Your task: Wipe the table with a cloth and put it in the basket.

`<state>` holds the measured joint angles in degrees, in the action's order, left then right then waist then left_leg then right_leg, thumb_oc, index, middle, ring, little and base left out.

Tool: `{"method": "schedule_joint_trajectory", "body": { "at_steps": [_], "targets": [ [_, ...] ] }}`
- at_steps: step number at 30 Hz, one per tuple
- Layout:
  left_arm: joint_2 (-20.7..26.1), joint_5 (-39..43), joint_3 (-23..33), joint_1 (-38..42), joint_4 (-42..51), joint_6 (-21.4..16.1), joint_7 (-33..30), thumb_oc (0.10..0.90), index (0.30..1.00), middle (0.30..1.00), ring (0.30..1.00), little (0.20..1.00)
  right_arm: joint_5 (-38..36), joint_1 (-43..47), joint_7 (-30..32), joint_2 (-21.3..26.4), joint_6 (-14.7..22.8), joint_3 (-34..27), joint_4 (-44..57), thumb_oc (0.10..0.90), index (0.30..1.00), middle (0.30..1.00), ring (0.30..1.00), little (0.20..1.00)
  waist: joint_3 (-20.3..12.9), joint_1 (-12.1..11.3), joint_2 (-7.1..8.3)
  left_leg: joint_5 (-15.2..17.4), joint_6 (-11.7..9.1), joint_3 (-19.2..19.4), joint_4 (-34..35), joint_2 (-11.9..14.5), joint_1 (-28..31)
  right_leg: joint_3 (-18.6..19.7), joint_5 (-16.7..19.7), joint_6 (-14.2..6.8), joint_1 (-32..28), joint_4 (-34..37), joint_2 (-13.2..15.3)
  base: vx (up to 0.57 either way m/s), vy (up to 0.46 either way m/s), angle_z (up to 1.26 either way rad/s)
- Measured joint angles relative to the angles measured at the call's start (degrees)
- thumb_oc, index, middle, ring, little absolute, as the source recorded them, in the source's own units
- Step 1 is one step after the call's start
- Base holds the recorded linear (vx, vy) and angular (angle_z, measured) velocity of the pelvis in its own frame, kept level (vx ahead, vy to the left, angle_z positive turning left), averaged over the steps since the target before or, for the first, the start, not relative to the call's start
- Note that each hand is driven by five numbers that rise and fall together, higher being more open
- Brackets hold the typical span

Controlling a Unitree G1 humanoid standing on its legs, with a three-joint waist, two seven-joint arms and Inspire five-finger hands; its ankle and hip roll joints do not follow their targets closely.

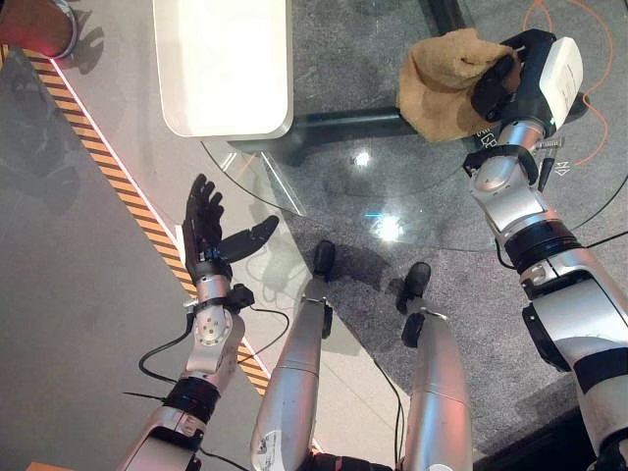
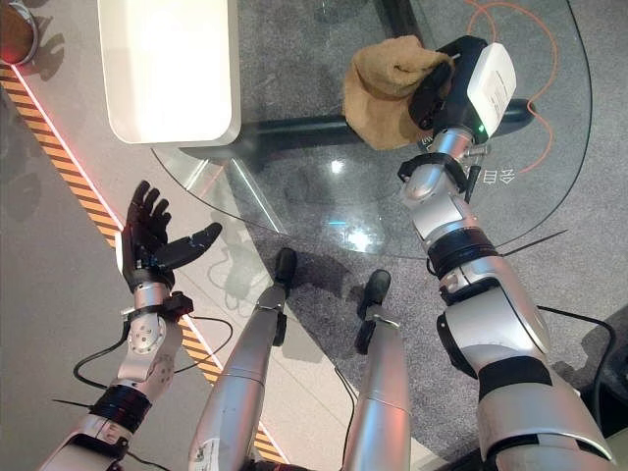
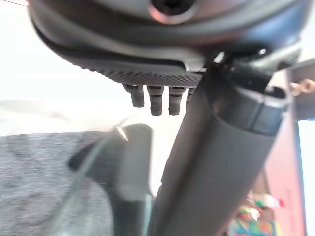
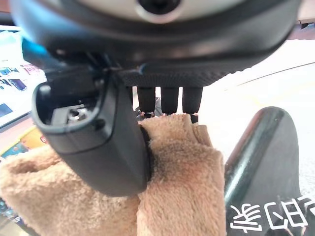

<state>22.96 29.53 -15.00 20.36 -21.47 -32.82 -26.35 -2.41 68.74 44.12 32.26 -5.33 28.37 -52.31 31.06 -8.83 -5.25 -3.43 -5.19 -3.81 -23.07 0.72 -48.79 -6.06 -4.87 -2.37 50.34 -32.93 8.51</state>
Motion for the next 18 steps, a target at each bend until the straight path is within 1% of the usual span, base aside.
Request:
{"method": "schedule_joint_trajectory", "body": {
  "at_steps": [6, 10, 13, 18],
  "targets": [
    [3.4, -3.9, 0.1, 3.2, 4.9, 0.0, -1.7, 0.8, 0.9, 0.9, 0.9, 0.9, 0.1, -0.1, 0.0, 0.0, 0.2, -0.9, 0.3, 0.1, 0.3, 0.3, 0.3, 0.2, 0.0, -0.2, 0.01, 0.0, 0.0, 0.0, 0.0, 0.0, 0.0, 0.0, 0.0, 0.0, -0.1, 0.1, 0.0, 0.0, 0.0, 0.0],
    [5.7, -7.2, 0.1, 6.3, 6.0, 0.0, -2.2, 0.8, 0.9, 0.9, 0.9, 0.9, 0.3, -2.7, 0.0, 0.0, 1.2, -2.0, 4.1, 0.1, 0.3, 0.3, 0.3, 0.2, 0.0, -0.1, 0.03, 0.0, 0.0, 0.0, 0.0, 0.0, 0.0, 0.0, 0.0, 0.0, -0.1, 0.1, 0.0, 0.0, 0.0, 0.0],
    [7.0, -11.4, 0.1, 8.3, 6.6, 0.1, -3.5, 0.8, 0.9, 0.9, 0.9, 0.9, 0.9, -4.3, 0.0, 0.0, 1.7, -2.0, 6.0, 0.1, 0.3, 0.3, 0.3, 0.2, 0.0, 0.1, 0.07, 0.0, 0.0, 0.0, -0.1, 0.0, -0.1, 0.0, 0.0, 0.0, -0.1, 0.1, -0.1, 0.0, 0.0, 0.0],
    [8.9, -15.9, 0.2, 10.9, 6.7, 0.2, -4.4, 0.8, 0.9, 0.9, 0.9, 0.9, 2.6, -6.6, -0.3, -0.2, 2.3, -2.0, 11.9, 0.1, 0.3, 0.3, 0.3, 0.2, 0.1, 1.5, 0.22, 0.1, 0.1, 0.0, -0.2, 0.0, -0.3, 0.0, 0.1, -0.2, -0.1, 0.2, -0.1, 0.0, 0.0, 0.0]
  ]
}}
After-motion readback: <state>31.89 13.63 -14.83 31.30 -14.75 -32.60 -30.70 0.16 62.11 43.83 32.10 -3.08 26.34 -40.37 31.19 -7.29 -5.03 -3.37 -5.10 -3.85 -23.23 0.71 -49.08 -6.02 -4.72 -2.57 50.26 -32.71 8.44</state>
